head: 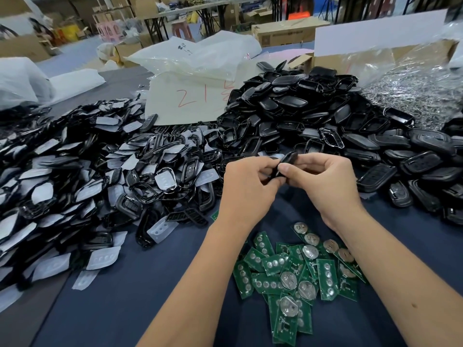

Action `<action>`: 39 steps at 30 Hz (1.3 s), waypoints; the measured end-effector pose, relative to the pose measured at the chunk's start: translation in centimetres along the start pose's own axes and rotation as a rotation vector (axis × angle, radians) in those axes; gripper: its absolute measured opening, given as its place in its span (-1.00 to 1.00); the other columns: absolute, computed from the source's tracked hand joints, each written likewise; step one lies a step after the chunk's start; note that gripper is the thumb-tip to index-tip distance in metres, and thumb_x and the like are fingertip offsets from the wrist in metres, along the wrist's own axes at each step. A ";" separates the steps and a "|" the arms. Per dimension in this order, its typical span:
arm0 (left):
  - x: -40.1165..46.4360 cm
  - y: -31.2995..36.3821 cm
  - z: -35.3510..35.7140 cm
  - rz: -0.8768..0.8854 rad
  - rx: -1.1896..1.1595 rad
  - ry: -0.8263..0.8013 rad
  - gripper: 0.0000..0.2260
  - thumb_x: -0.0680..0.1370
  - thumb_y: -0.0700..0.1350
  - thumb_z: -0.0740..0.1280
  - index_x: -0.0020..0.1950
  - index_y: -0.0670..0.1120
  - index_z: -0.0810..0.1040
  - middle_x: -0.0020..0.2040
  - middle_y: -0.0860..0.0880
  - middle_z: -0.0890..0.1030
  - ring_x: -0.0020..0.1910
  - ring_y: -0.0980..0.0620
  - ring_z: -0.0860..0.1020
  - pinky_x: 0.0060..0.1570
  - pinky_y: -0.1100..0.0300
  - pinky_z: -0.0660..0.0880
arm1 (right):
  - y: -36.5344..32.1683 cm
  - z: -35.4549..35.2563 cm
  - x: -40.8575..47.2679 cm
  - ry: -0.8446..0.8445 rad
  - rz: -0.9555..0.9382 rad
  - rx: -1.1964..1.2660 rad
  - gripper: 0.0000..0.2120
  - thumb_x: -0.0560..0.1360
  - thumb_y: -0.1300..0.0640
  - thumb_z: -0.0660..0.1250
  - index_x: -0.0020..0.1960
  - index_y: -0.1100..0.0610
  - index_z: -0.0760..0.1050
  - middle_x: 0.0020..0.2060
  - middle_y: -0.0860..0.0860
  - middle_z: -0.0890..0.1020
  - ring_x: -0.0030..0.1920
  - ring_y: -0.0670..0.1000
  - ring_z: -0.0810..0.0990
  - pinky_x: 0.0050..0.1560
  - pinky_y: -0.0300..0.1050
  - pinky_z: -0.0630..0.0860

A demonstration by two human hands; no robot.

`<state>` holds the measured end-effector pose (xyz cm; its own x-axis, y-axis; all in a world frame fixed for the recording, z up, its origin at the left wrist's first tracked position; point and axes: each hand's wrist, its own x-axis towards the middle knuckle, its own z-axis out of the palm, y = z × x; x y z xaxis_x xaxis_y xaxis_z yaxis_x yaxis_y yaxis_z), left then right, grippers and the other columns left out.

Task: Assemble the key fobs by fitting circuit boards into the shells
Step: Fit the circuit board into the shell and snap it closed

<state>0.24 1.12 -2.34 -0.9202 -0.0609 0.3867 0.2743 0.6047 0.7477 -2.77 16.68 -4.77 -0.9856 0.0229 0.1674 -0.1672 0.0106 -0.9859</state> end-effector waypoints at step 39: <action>0.4 -1.7 0.6 -0.045 -0.106 -0.105 -0.81 0.56 -0.22 0.48 0.16 -0.09 0.74 -0.12 0.04 0.62 -0.06 0.01 0.64 0.01 -0.08 0.64 | 0.3 -1.3 0.8 -0.203 -0.058 0.002 -0.93 0.60 0.27 0.43 -0.04 0.19 0.68 -0.22 0.18 0.69 -0.41 0.08 0.59 -0.45 -0.20 0.51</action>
<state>-0.75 0.58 -3.75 -0.9548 0.0006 0.2971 0.2549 0.5153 0.8182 -3.60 17.96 -4.93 -0.9589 -0.1795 0.2198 -0.2241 0.0040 -0.9746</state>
